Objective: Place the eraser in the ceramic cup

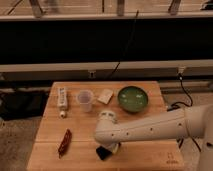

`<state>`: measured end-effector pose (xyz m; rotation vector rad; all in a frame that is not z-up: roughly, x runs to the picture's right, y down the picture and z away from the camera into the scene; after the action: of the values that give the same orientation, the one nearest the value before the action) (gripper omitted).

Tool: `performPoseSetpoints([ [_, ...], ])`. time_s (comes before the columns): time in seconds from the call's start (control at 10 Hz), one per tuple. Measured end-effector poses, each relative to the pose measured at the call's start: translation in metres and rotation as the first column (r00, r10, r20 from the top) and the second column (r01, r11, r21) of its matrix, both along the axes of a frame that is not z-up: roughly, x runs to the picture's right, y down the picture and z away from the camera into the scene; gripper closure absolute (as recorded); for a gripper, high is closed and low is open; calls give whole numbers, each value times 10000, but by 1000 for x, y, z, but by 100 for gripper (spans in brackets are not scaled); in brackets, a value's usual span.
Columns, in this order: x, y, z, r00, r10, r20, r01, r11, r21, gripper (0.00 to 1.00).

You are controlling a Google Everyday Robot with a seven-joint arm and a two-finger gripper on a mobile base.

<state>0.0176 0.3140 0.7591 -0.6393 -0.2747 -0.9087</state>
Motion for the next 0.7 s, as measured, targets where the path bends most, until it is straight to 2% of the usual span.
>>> performPoseSetpoints([
  [0.2, -1, 1, -2, 10000, 6, 9, -6, 10000, 13, 97],
  [0.7, -1, -5, -12, 10000, -56, -30, 56, 9998, 178, 100],
])
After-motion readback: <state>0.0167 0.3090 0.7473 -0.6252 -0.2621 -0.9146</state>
